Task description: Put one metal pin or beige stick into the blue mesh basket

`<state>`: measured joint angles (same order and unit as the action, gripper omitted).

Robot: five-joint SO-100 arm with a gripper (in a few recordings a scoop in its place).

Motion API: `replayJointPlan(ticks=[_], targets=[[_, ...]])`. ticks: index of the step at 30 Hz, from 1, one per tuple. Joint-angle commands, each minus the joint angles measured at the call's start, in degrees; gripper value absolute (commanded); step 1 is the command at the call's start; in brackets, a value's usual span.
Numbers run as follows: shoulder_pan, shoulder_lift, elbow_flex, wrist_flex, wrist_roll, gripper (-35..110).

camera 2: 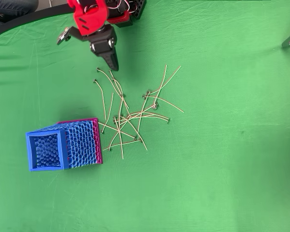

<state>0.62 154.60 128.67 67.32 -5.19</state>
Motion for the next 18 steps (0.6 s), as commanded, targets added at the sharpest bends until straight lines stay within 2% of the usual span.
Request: replayJointPlan(ticks=[1,18], targets=[[0.97,-7.21,-8.44,-0.88,-1.05,0],[0.00,-36.56,-35.86,-1.14,-9.67,0]])
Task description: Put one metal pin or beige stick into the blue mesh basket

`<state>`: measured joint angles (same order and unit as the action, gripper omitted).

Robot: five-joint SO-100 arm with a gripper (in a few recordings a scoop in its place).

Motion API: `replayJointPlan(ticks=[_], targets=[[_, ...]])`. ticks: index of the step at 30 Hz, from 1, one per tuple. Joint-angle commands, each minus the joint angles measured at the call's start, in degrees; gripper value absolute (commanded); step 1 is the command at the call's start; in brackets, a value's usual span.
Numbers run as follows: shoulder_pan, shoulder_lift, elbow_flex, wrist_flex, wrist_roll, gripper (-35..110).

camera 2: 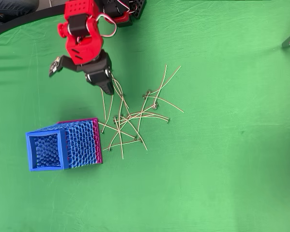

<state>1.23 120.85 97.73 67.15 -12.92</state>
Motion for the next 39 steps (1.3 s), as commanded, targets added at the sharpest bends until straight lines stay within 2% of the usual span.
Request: replayJointPlan(ticks=[1,12,23,39], targets=[[-0.79,-4.31,-6.15,-0.97,-2.46,0],[-3.87,-21.88,-24.61,4.39,-7.47,0],[-7.56,-36.74,-35.33,4.57,-10.63,1],[-14.15,-48.78,-46.49,4.57,-12.83,1]])
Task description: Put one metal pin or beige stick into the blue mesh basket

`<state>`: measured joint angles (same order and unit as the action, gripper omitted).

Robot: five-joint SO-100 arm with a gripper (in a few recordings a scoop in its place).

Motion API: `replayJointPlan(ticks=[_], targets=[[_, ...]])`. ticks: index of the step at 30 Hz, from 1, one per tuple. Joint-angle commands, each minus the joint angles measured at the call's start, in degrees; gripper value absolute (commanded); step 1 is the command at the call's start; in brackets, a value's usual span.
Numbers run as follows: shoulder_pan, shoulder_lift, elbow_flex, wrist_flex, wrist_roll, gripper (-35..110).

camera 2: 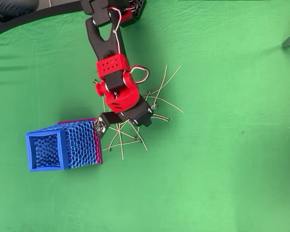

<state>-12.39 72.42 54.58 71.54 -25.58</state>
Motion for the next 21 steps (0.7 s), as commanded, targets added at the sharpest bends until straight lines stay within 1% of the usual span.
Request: replayJointPlan(ticks=[1,6,17,21], targets=[[-0.70,-1.23,-4.22,0.53,0.00,1],[-1.85,-5.54,-10.63,4.13,0.79,1],[-4.04,-13.10,-18.54,4.48,0.88,1],[-4.22,-16.88,-24.70,6.42,1.67,1]])
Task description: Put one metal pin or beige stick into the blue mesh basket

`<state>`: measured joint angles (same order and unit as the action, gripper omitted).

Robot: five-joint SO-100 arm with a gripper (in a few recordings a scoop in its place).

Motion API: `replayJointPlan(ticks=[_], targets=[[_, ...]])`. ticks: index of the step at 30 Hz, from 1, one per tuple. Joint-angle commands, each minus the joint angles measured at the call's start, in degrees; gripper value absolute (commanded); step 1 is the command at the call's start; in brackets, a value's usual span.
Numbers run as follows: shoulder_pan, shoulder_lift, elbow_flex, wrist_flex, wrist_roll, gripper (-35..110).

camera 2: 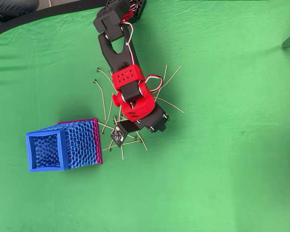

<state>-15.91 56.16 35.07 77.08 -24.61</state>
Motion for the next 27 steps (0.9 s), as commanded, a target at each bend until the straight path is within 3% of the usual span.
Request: replayJointPlan(ticks=[1,19,27], targets=[[-0.70,-1.32,-6.33,1.23,1.05,1],[-1.67,-10.99,-19.16,13.27,5.89,1],[-0.79,-10.90,-17.93,15.73,9.93,14]])
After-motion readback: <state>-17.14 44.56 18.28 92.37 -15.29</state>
